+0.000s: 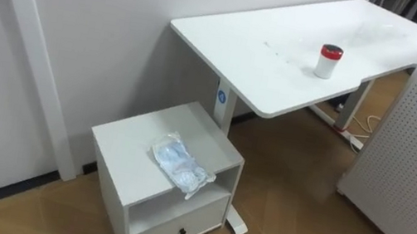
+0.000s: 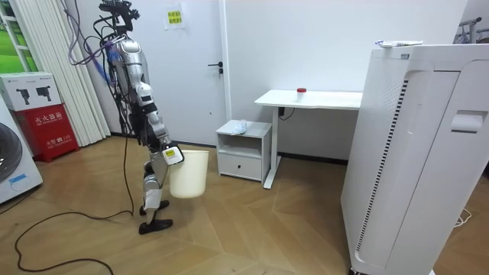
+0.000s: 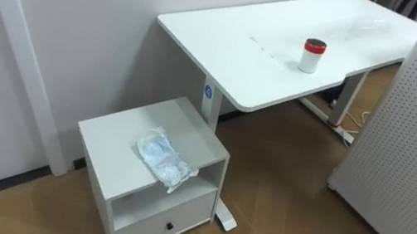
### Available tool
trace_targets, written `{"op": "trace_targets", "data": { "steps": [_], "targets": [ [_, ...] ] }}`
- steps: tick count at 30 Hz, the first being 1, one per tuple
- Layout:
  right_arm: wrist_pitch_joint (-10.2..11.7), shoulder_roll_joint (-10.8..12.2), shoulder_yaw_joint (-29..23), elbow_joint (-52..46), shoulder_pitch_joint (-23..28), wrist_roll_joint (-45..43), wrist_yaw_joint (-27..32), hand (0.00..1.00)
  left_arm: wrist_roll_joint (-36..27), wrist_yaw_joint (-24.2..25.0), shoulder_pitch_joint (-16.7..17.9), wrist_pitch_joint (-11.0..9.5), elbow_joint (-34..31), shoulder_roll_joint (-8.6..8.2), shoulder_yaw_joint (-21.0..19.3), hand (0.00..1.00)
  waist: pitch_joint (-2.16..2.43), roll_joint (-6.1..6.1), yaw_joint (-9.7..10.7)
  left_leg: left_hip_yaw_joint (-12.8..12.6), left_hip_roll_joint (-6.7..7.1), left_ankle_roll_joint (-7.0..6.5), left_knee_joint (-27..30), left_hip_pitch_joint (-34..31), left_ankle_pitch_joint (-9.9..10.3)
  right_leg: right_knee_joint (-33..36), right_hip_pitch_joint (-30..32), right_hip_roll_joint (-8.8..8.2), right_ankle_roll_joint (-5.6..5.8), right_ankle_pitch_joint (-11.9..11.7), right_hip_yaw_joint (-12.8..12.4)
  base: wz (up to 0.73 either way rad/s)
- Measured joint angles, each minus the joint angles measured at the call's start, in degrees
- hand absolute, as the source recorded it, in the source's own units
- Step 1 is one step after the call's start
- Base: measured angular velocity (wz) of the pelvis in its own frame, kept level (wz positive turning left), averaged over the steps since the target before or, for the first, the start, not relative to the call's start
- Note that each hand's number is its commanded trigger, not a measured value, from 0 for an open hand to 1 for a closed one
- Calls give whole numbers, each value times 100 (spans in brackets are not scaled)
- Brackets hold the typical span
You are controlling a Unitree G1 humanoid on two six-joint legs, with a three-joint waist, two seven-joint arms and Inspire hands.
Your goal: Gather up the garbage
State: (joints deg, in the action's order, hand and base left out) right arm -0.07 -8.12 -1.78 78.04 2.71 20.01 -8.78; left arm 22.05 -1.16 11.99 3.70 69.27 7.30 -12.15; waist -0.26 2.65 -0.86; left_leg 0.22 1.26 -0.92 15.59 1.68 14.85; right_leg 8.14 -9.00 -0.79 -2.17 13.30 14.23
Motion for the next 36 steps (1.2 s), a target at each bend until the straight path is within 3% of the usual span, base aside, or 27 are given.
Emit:
{"op": "trace_targets", "data": {
  "steps": [12,15,16,17,19,21,23,24,26,27,28,29,31,32,33,34,35,36],
  "targets": [
    [-6,4,0,-11,20,28,-16,100,123,-49,4,18,53,2,5,0,6,64,-21,-11,-54,0,53,-29,0,54,-36,1,0,0,82,1],
    [-19,1,-4,-63,33,32,-25,100,119,-48,-68,22,49,2,2,0,3,52,51,-263,-100,1,428,-238,33,92,-3,0,8,8,156,21],
    [-32,-8,-5,-68,31,34,-26,100,119,-46,-93,39,48,1,1,0,-32,71,20,-344,-172,6,657,-315,115,204,62,27,-5,51,147,11],
    [-46,-14,-5,-77,27,34,-28,100,120,-43,-127,68,40,1,2,0,-29,36,3,-345,-216,21,817,-388,195,305,114,53,-20,109,122,-14],
    [-51,-26,-65,-108,10,24,-131,100,120,-25,-147,134,60,44,-29,0,-20,-83,-88,-378,-417,87,1494,-689,553,883,407,182,-139,528,-9,-13],
    [-55,-45,-68,-104,30,30,-200,100,121,-21,-146,145,50,80,-46,0,-20,-19,-115,-501,-530,124,2127,-954,574,1206,525,196,-175,715,-22,-2],
    [-52,-82,-55,-99,33,30,-228,100,119,23,-72,180,24,65,-5,0,-28,9,-154,-568,-640,123,2797,-1200,479,1435,527,207,-234,832,-131,-23],
    [-53,-94,-53,-148,27,63,-228,100,100,56,20,226,30,46,13,0,-21,48,-153,-585,-647,109,3228,-1430,304,1484,445,204,-257,878,-189,-11],
    [-80,-111,-63,-190,100,284,-202,100,99,80,81,235,35,41,80,0,-18,58,-109,-544,-528,70,2949,-1788,299,1467,381,143,-241,924,-178,4],
    [-134,-118,-58,-185,136,417,-158,100,99,69,131,238,26,39,126,0,-9,97,-117,-542,-401,113,2399,-2061,248,1471,372,39,-196,973,-178,-6],
    [-133,-121,-60,-194,188,480,-132,100,108,59,193,237,-10,26,125,0,-5,117,-139,-578,-306,160,1623,-2273,-27,1461,335,-34,-136,1033,-196,-14],
    [-135,-120,-60,-196,197,480,-119,100,101,53,224,237,-18,28,124,0,-3,129,-149,-598,-278,137,1322,-2337,-349,1457,298,-91,-114,1068,-196,-30],
    [-189,-117,-2,-275,269,469,-62,100,-6,9,290,214,-18,26,125,0,18,171,-156,-656,-221,104,540,-2293,-1300,1280,68,-240,54,1160,-301,-31],
    [-193,-114,1,-299,298,469,-58,100,-8,-2,286,192,-20,27,128,0,51,194,-129,-670,-156,1,512,-2260,-1429,1231,50,-279,131,1172,-314,-14],
    [-210,-115,-6,-292,318,470,-52,100,-8,-47,286,116,-10,29,128,0,93,241,-104,-689,-31,-133,566,-2241,-1493,1132,-24,-371,229,1185,-361,-23],
    [-239,-109,-4,-291,301,462,-33,100,-9,-74,266,51,-9,39,122,0,76,295,-121,-734,82,-252,681,-2222,-1443,1008,-116,-449,315,1181,-469,-28],
    [-236,-106,-8,-300,307,452,-31,100,-14,-84,237,35,-8,42,114,0,77,327,-113,-770,121,-276,778,-2217,-1387,925,-174,-503,359,1160,-476,-24],
    [-205,-110,-12,-340,300,446,-19,100,-15,-99,145,-21,-23,38,125,0,45,375,-97,-821,157,-309,922,-2216,-1244,802,-300,-554,451,1097,-468,-15]
  ]
}}
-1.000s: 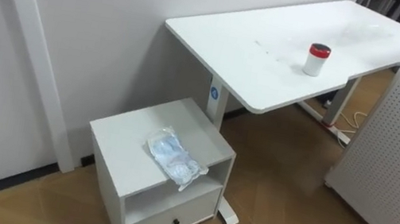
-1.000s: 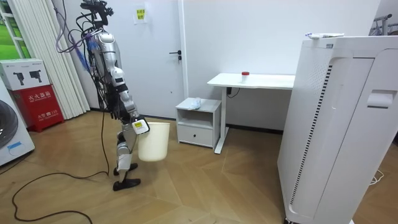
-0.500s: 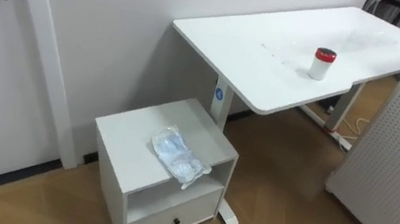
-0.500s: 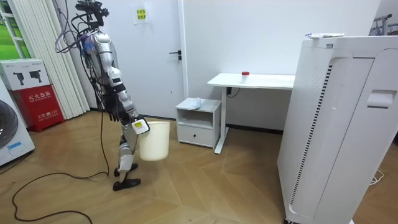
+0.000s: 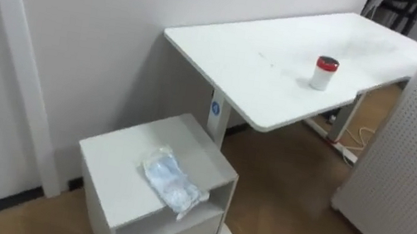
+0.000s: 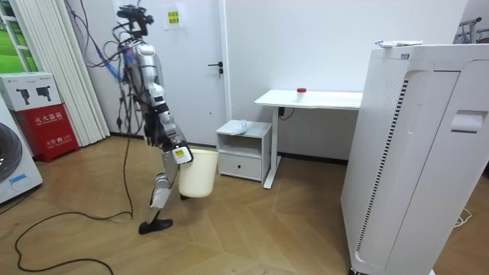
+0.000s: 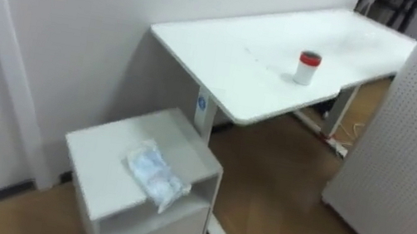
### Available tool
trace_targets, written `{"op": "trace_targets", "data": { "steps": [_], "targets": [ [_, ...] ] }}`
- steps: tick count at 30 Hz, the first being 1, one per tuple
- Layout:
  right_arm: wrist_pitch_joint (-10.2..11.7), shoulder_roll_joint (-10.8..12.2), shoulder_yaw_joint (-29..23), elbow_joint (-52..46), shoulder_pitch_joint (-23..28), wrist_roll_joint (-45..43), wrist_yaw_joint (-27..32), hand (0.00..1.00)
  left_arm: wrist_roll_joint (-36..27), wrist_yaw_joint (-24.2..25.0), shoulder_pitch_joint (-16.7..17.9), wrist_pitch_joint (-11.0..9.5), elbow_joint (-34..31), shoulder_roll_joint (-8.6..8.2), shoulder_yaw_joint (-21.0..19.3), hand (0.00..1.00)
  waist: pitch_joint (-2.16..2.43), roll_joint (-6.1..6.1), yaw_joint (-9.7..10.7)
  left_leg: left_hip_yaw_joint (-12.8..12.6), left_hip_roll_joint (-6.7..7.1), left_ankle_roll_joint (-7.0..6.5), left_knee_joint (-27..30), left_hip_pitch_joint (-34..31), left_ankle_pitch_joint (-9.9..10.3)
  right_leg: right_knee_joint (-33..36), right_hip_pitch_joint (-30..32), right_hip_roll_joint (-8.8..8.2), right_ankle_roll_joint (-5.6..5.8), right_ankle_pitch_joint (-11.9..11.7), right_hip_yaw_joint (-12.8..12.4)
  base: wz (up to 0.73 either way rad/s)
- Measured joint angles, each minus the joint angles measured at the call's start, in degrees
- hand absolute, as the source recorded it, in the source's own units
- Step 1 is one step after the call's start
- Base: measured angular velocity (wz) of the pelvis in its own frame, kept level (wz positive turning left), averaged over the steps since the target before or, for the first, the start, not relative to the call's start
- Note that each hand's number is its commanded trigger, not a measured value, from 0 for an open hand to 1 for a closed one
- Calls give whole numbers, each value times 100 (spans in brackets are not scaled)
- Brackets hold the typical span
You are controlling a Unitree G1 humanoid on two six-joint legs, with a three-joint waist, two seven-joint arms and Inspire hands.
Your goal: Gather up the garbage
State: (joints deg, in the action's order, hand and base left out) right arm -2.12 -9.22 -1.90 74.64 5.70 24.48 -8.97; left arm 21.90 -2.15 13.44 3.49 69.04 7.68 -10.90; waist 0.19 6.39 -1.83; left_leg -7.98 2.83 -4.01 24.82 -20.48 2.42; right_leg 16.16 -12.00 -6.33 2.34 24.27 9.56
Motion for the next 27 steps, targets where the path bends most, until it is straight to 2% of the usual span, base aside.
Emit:
{"op": "trace_targets", "data": {
  "steps": [1,2,4,5,7,8,9,10,11,12,13,14,15,16,17,18,19,20,21,22,24,25,27],
  "targets": [
    [28,-1,5,-11,-6,-7,14,100,-56,-6,-71,-78,-19,-2,2,0,-26,-15,-14,-61,2,-15,176,-37,188,-41,-38,-57,37,-30,-29,-14],
    [26,-7,21,-40,-10,-22,17,100,-126,-10,-102,-110,-37,-1,6,0,-29,-18,-16,-93,-7,-24,297,-68,292,-42,-58,-74,37,-30,-52,-18],
    [19,-17,78,-114,-12,-85,86,100,-245,-13,-222,-143,-46,-4,35,0,-23,-47,-28,-160,2,-59,660,-102,690,128,-116,-166,45,-26,-139,-14],
    [20,-21,76,-113,-11,-124,96,100,-245,-13,-256,-142,-39,-4,38,0,-25,-49,-21,-162,5,-71,663,-85,763,278,-89,-174,52,-22,-117,-4],
    [23,-45,60,-188,-27,-148,169,100,-252,-20,-362,-183,-43,14,38,0,-12,-47,-63,-237,107,-168,647,157,993,1565,321,-431,152,-49,-107,-3],
    [28,-63,54,-214,-51,-149,183,100,-258,-21,-377,-204,-40,21,37,0,-30,-27,-81,-256,129,-190,652,227,1046,1974,483,-512,259,-138,-102,-4],
    [97,-93,56,-236,-70,-149,187,100,-265,-55,-466,-251,-35,45,41,0,-35,-21,-82,-264,184,-234,648,374,1126,2729,736,-651,269,-466,-107,11],
    [192,-107,65,-286,-66,-138,186,100,-267,-158,-537,-277,-39,70,57,0,-50,-72,-107,-253,193,-269,635,533,1215,3319,945,-722,191,-960,-81,14],
    [213,-109,67,-293,-63,-128,184,100,-267,-222,-573,-298,-39,84,75,0,-51,-98,-127,-246,189,-281,593,627,1249,3568,1059,-764,142,-1267,-71,9],
    [224,-111,74,-296,-62,-83,185,100,-272,-352,-630,-356,-51,105,131,0,-50,-135,-181,-200,171,-298,456,822,1285,3910,1252,-778,87,-1906,-70,3],
    [238,-97,70,-358,-120,-39,185,100,-284,-463,-688,-380,-120,127,167,0,-21,-229,-188,-114,150,-313,344,916,1318,4223,1503,-764,68,-2021,-69,0],
    [245,-93,73,-382,-168,-26,180,100,-306,-522,-702,-383,-201,131,190,0,-28,-233,-187,-88,136,-323,299,937,1336,4357,1696,-756,68,-1876,-61,11],
    [279,-95,84,-483,-214,16,165,100,-322,-640,-733,-399,-408,136,247,0,-62,-298,-163,-35,48,-309,277,952,1342,4459,2071,-683,30,-1561,23,14],
    [328,-94,149,-558,-237,87,162,100,-353,-712,-805,-480,-562,141,305,0,-83,-374,-162,47,-43,-280,254,958,1359,4283,2413,-573,9,-1257,136,20],
    [353,-95,183,-560,-256,102,155,100,-363,-753,-851,-532,-618,140,313,0,-88,-399,-155,79,-89,-269,231,961,1364,4061,2539,-510,0,-1119,167,25],
    [404,-96,258,-575,-259,140,131,100,-412,-832,-941,-626,-755,140,358,0,-95,-425,-141,200,-118,-240,174,971,1362,3369,2712,-434,30,-946,213,31],
    [435,-97,294,-578,-260,155,120,100,-437,-869,-987,-667,-830,139,388,0,-98,-430,-115,263,-119,-230,152,967,1363,2902,2730,-406,60,-912,213,52],
    [482,-96,297,-562,-271,161,89,100,-469,-909,-1109,-751,-941,130,464,0,-99,-432,-35,370,-115,-205,137,943,1371,1928,2749,-358,64,-924,186,59],
    [538,-76,300,-531,-304,158,80,100,-487,-984,-1212,-837,-1038,129,565,0,-93,-422,8,412,-112,-165,112,919,1390,1076,2771,-307,36,-1099,149,60],
    [641,-58,328,-467,-311,164,79,100,-463,-1070,-1292,-899,-1152,101,627,0,-70,-384,12,435,-121,-102,114,914,1425,795,2821,-242,84,-1657,113,40],
    [772,-55,419,-284,-421,163,104,100,-324,-1223,-1320,-982,-1461,-1,671,0,-60,-476,-12,459,-232,-5,140,891,1462,720,2795,-89,32,-1692,143,6],
    [853,-56,539,-185,-528,164,140,100,-292,-1331,-1425,-1104,-1484,-16,682,0,-91,-511,13,494,-252,30,136,851,1449,676,2797,-34,3,-1692,167,-4],
    [933,-61,680,-159,-591,164,131,100,-247,-1482,-1634,-1217,-1488,-14,699,0,-106,-495,42,494,-307,109,25,814,1399,639,2859,-3,-27,-1681,176,5]
  ]
}}
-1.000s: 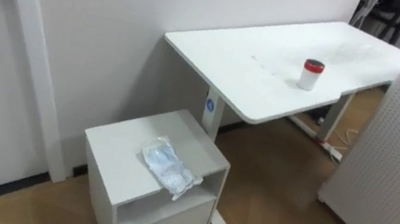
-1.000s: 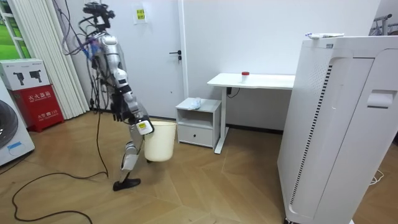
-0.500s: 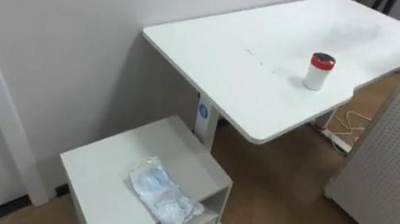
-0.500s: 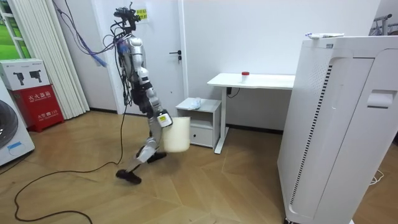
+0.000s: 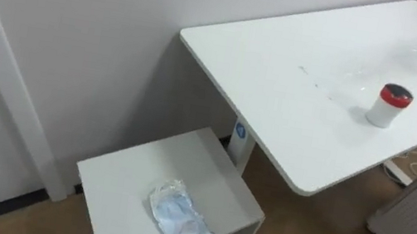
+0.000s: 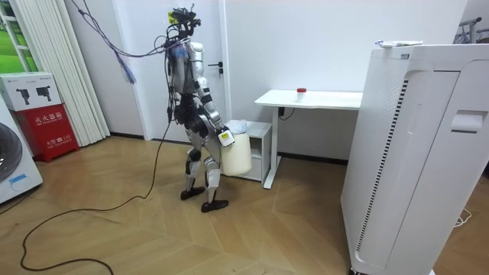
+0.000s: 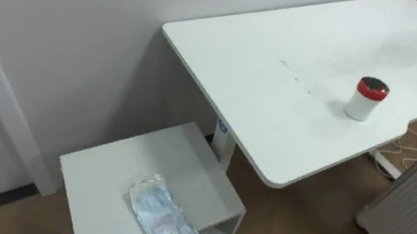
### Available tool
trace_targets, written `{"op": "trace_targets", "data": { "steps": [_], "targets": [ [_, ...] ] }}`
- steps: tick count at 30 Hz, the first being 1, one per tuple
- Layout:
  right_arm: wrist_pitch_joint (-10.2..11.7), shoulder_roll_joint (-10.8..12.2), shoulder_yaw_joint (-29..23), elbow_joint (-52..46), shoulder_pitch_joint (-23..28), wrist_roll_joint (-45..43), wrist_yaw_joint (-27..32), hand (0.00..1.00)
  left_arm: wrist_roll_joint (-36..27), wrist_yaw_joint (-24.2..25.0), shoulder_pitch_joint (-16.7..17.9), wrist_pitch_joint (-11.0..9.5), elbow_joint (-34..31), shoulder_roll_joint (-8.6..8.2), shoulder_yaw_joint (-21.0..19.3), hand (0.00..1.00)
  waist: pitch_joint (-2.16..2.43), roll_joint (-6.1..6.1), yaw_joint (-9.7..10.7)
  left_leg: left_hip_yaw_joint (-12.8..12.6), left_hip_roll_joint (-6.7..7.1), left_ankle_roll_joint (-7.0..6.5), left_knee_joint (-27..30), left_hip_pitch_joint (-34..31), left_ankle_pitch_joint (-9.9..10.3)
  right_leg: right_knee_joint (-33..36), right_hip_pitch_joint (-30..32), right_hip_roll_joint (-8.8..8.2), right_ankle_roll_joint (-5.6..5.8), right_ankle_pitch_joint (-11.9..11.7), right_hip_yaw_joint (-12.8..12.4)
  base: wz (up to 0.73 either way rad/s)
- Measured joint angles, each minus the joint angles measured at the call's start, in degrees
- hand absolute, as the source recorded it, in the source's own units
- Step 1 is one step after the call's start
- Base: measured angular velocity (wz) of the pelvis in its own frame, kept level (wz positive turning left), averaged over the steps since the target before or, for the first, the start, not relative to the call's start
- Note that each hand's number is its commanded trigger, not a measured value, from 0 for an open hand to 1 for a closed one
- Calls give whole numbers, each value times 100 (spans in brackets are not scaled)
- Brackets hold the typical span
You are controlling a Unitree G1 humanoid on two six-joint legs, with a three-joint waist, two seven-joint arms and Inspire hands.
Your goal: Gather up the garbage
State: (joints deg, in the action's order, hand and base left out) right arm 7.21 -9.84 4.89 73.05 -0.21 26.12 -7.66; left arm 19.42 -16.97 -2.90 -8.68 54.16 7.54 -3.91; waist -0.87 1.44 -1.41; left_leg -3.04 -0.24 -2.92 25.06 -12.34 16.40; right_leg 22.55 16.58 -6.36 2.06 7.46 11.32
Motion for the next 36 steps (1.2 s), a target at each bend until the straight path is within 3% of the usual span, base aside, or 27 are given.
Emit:
{"op": "trace_targets", "data": {
  "steps": [2,8,10,15,19,22,32,36],
  "targets": [
    [80,-8,140,39,-97,-13,-58,100,19,-169,-180,-51,-121,22,90,0,-11,17,82,3,-7,7,-44,-86,-3,10,97,26,-24,15,9,3],
    [217,-118,520,124,-457,25,-181,100,275,-735,-870,-485,-135,57,426,0,-139,74,344,-22,9,15,18,-455,-8,132,512,-28,-42,21,-7,-2],
    [257,-121,517,124,-467,50,-168,100,279,-956,-979,-552,-136,98,494,0,-150,80,446,-107,11,13,115,-690,-7,187,749,-49,-48,3,-30,-8],
    [335,-163,526,123,-583,284,-120,100,346,-1243,-1240,-554,-81,283,803,0,-218,34,652,-136,-6,7,341,-1147,-4,370,1193,-72,-99,-30,-36,-1],
    [333,-350,532,79,-647,414,-124,100,369,-1384,-1532,-553,51,276,1013,0,-272,-60,744,-198,-11,4,389,-1386,1,523,1485,-69,-132,-51,-134,-6],
    [326,-454,588,44,-717,543,-106,100,374,-1554,-1718,-549,137,273,1235,0,-287,-109,826,-292,-27,4,488,-1617,1,636,1764,-58,-151,-77,-215,-14],
    [310,-465,648,74,-824,960,113,100,778,-1745,-2063,-537,137,258,1673,0,-358,-232,1173,-478,-138,26,671,-1876,51,704,2068,36,-218,-134,-344,-10],
    [273,-521,670,74,-822,1063,133,100,895,-1842,-2164,-517,148,258,1775,0,-356,-253,1257,-618,-167,30,666,-1936,53,741,2213,78,-232,-143,-479,-15]
  ]
}}
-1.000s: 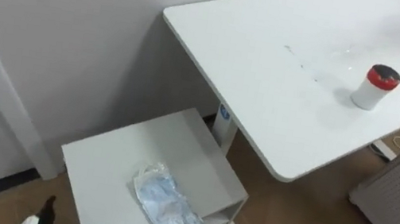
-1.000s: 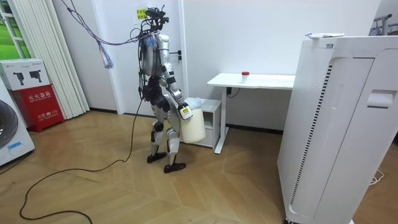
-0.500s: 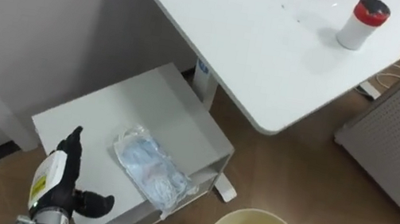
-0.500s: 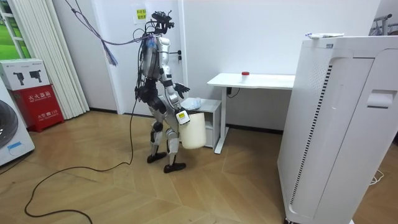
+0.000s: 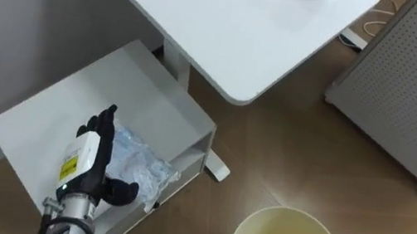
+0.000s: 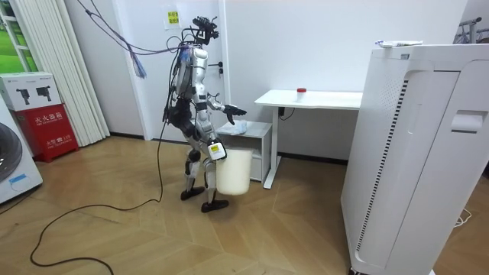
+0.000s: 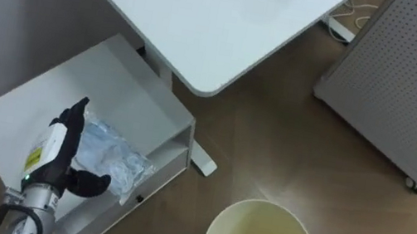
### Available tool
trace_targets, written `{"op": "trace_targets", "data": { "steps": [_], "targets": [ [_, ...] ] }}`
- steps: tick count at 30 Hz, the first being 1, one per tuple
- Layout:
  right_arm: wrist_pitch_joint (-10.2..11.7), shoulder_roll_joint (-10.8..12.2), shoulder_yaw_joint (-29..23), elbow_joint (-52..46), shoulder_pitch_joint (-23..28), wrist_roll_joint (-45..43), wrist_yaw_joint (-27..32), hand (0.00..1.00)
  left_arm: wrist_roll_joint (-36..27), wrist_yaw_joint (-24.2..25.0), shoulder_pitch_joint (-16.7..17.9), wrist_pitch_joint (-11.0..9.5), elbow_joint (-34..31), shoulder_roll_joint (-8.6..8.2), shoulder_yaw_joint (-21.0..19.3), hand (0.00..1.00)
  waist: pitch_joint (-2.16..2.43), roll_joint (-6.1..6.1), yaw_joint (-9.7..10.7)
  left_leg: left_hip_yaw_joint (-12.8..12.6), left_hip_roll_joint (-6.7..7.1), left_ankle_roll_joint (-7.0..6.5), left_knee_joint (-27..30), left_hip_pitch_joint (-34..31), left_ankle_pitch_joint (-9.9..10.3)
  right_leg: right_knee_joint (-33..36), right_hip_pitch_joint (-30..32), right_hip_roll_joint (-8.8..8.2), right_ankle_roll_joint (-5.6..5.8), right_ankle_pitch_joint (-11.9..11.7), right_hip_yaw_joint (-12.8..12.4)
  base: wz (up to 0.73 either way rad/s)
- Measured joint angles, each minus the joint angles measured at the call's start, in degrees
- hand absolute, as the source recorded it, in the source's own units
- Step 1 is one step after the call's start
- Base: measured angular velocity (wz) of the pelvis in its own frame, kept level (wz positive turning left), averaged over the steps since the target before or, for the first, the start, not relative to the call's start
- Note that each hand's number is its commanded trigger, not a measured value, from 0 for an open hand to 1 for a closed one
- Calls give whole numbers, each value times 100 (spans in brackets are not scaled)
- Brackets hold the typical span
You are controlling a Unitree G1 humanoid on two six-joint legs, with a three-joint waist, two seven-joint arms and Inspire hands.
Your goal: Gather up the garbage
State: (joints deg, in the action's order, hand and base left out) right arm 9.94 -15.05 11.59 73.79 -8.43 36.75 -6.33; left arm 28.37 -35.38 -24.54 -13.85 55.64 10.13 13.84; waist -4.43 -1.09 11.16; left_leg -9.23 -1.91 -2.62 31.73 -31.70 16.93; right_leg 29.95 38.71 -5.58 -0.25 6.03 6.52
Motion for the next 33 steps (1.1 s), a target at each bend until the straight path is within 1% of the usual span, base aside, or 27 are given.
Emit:
{"op": "trace_targets", "data": {
  "steps": [2,4,6,9,11,14,16,20,23,25,28,29,31,33],
  "targets": [
    [-8,-21,63,8,0,38,6,100,103,-23,-54,17,62,-4,6,0,-5,-9,81,-34,-1,1,-3,-3,0,26,35,5,0,0,-38,-11],
    [-62,-26,83,16,0,135,4,100,280,-25,-274,82,299,-5,84,0,-6,-9,170,-60,-21,9,9,-7,4,11,47,63,5,-4,-125,-7],
    [-74,-28,91,16,-2,146,-9,100,425,-26,-419,128,442,-3,146,0,-8,-13,197,-126,-50,11,-4,-4,5,-36,59,91,1,-40,-156,-17],
    [-135,-54,131,27,-15,224,-16,100,657,-16,-575,236,735,19,444,0,-14,-27,286,-187,-61,14,-8,-10,9,-33,97,91,-6,-55,-179,-13],
    [-182,-84,132,33,-15,223,-15,100,772,21,-584,308,798,18,548,0,-15,-28,300,-219,-71,14,-3,-43,9,-29,149,103,-12,-66,-205,-9],
    [-245,-110,132,38,-14,222,0,100,821,159,-584,404,982,18,561,0,-18,-23,305,-255,-75,15,-28,-78,9,-30,214,112,-24,-76,-219,-6],
    [-249,-108,132,57,-14,259,5,100,826,298,-584,503,1114,17,562,0,-20,-20,306,-257,-77,17,-37,-79,9,-36,224,118,-25,-77,-219,0],
    [-249,-108,226,51,-16,378,17,100,827,494,-596,556,1296,19,560,0,-28,-6,305,-268,-88,17,-41,-85,9,-45,228,116,-25,-77,-222,0],
    [-259,-106,229,45,-19,378,39,100,827,740,-596,763,1442,46,618,0,-34,4,304,-271,-86,17,-44,-100,9,-47,249,113,-25,-76,-220,0],
    [-315,-106,229,-3,-20,378,75,100,828,890,-596,910,1503,92,675,0,-33,6,303,-275,-85,17,-46,-120,9,-44,272,116,-25,-77,-224,0],
    [-375,-96,230,-35,-23,378,144,100,842,963,-594,984,1567,126,653,0,-32,5,274,-305,-87,24,-101,-82,3,-56,266,125,-25,-77,-247,-4],
    [-377,-94,230,-35,-23,377,154,100,845,965,-593,987,1592,130,647,0,-31,6,267,-308,-88,27,-106,-72,1,-57,261,130,-25,-77,-252,0],
    [-377,-85,233,-21,-49,377,197,100,855,972,-593,1081,1660,130,650,0,-30,4,271,-296,-66,42,-131,-55,-10,-96,240,134,-35,-81,-230,0],
    [-377,-83,245,-18,-60,371,203,100,871,981,-591,1127,1707,128,648,0,-25,14,270,-285,-60,51,-129,-56,-22,-124,229,136,-43,-89,-215,0]
  ]
}}
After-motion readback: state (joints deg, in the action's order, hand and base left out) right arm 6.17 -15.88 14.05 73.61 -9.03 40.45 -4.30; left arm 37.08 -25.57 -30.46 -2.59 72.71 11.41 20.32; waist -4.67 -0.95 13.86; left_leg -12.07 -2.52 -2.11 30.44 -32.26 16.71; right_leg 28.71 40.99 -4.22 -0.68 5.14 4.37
